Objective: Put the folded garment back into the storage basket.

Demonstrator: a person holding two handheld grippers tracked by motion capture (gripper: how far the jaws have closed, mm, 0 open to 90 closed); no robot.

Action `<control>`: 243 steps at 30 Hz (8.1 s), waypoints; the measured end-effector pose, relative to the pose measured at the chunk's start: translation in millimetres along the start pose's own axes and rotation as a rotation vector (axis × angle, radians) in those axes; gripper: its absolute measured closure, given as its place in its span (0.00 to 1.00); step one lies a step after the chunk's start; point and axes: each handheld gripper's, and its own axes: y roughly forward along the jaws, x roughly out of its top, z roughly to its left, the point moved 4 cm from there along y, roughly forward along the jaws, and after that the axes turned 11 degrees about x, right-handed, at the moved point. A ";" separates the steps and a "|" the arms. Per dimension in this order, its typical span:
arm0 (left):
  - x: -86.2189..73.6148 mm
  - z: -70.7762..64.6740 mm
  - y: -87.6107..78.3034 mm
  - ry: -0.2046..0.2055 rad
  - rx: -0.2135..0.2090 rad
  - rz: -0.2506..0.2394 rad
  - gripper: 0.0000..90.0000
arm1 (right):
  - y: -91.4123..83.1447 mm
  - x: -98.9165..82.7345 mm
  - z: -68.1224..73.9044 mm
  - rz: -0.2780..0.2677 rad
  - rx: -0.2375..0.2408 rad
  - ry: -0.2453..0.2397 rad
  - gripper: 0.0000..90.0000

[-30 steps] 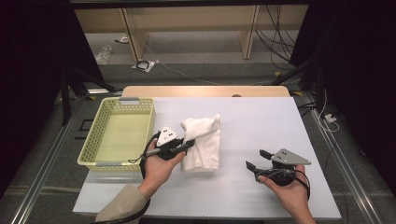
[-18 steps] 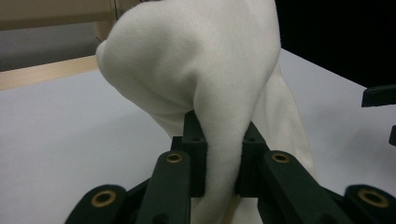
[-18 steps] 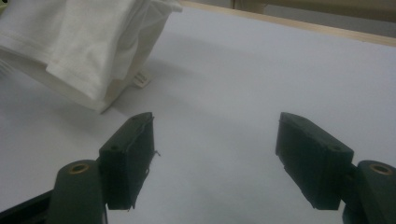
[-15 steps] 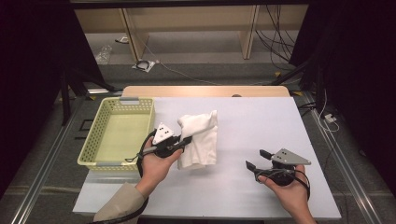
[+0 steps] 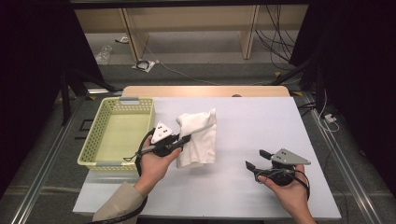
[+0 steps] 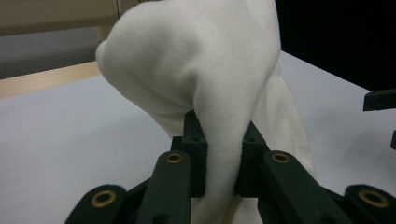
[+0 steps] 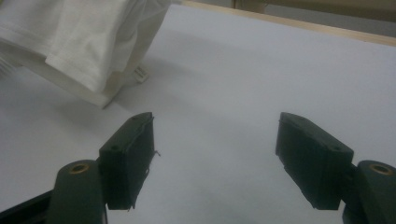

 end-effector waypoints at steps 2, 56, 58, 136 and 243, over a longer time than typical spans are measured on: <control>0.4 0.8 -0.2 0.000 0.001 0.000 0.87 | 0.3 0.0 0.2 -0.002 0.001 0.004 0.32; 21.8 26.1 -12.2 0.019 0.046 -0.123 0.87 | 0.6 0.0 0.7 0.001 0.002 -0.002 0.32; 22.4 27.1 -13.0 0.014 0.048 -0.125 0.87 | 0.7 0.0 0.8 0.000 0.002 -0.003 0.32; 39.1 64.1 -30.8 -0.029 0.122 -0.159 0.87 | 1.0 0.8 0.7 -0.015 0.001 -0.004 0.32; 49.9 97.8 -48.0 -0.058 0.189 -0.201 0.86 | -0.3 1.6 0.2 -0.019 -0.005 -0.007 0.28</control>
